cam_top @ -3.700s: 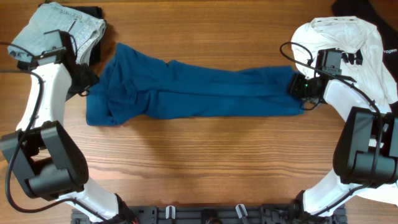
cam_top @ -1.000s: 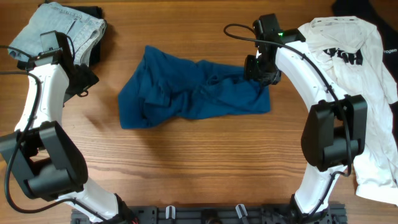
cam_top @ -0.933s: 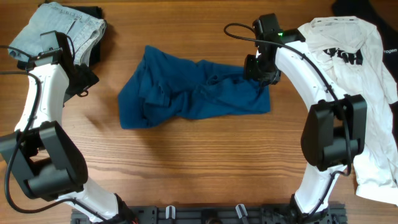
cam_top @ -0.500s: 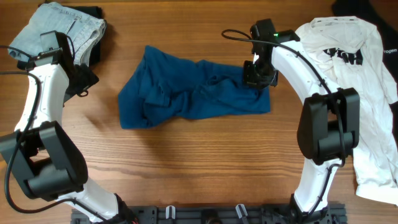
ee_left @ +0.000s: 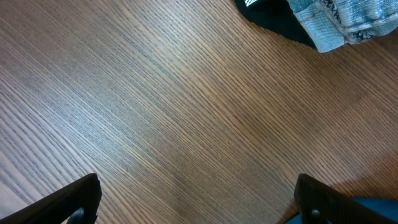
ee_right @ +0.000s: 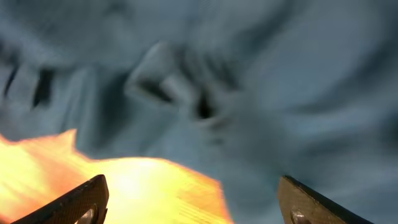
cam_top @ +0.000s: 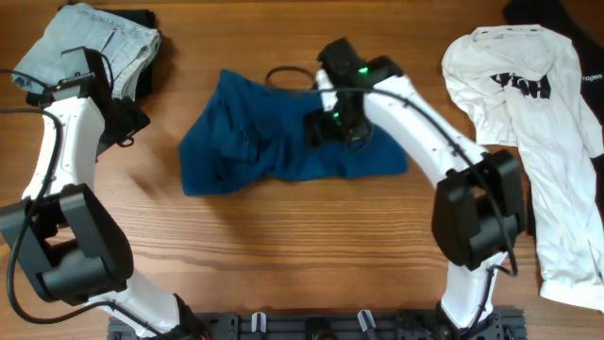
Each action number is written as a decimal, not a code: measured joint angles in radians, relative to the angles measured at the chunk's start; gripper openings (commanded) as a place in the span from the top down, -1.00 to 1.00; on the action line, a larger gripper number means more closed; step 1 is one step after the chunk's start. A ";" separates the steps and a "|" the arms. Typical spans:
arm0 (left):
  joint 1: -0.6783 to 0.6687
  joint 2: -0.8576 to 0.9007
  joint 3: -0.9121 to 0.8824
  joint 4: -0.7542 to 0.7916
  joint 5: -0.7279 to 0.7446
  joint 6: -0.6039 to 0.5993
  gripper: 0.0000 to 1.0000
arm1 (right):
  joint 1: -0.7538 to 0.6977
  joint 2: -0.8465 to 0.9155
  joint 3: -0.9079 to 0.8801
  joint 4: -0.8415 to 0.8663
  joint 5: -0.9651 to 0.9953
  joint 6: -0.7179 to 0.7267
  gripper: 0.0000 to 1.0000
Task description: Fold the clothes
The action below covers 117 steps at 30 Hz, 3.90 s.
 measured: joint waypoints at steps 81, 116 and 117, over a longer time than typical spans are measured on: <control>-0.200 0.060 -0.298 0.321 0.677 0.449 -0.09 | -0.202 -0.115 0.115 0.091 0.087 -0.153 -0.51; -0.690 -0.238 -0.127 0.370 0.431 0.277 0.92 | -0.196 0.088 -0.272 0.386 -0.356 -0.156 0.91; -0.724 -0.223 -0.126 0.398 0.432 0.269 0.92 | -0.196 0.089 -0.272 0.386 -0.363 -0.156 0.91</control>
